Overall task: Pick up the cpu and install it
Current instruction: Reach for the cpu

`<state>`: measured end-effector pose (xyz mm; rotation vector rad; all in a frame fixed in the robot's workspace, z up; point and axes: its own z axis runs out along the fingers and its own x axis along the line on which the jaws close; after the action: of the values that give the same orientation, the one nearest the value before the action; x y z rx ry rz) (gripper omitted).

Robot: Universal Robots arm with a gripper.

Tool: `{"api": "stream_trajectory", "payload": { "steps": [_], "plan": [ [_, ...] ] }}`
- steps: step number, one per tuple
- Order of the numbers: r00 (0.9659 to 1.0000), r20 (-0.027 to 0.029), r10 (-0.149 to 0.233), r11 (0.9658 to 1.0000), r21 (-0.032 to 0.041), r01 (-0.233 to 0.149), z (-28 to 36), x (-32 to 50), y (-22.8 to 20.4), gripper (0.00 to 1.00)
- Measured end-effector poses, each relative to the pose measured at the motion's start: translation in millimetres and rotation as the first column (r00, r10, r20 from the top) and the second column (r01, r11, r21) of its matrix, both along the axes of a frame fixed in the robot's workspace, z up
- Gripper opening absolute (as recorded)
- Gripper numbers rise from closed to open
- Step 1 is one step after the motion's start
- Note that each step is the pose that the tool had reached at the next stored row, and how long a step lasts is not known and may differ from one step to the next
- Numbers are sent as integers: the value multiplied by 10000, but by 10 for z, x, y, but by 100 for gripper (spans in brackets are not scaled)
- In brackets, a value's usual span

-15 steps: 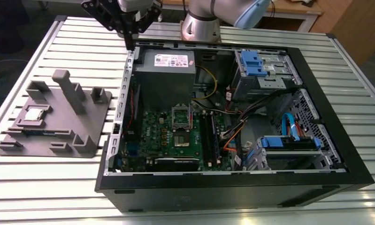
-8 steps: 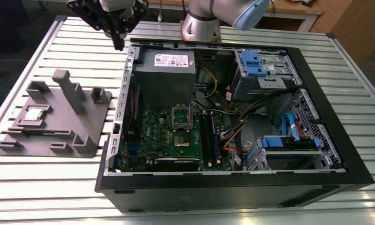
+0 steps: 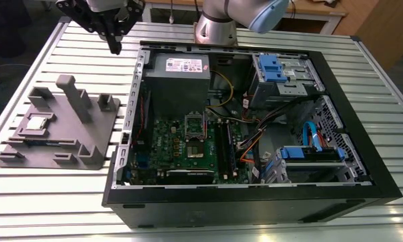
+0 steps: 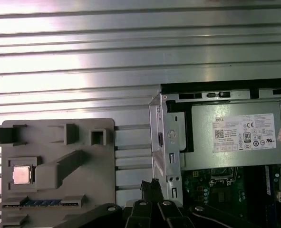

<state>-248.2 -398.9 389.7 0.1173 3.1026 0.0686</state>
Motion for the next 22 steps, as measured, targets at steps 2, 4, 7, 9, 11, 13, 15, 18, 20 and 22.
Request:
{"api": "stream_trajectory", "payload": {
  "steps": [2,4,7,9,11,13,15,18,20,22],
  "plan": [
    [10000,10,1,10000,-1,-1,-4,-90,0,10],
    [10000,16,-1,10000,0,1,-7,-151,0,10],
    [10000,28,0,10000,0,0,-11,-250,0,10],
    [10000,34,1,10000,0,-1,-13,-308,0,10],
    [10000,39,0,10000,0,0,-15,-365,0,10],
    [10000,43,-1,10000,0,1,-17,-420,1,10],
    [10000,47,0,10000,-1,0,-19,-463,1,10],
    [10000,54,0,10000,0,0,-21,-529,1,10],
    [10000,56,0,10000,-1,0,-22,-567,1,10],
    [10000,58,0,10000,0,0,-23,-595,1,10]
  ]
}}
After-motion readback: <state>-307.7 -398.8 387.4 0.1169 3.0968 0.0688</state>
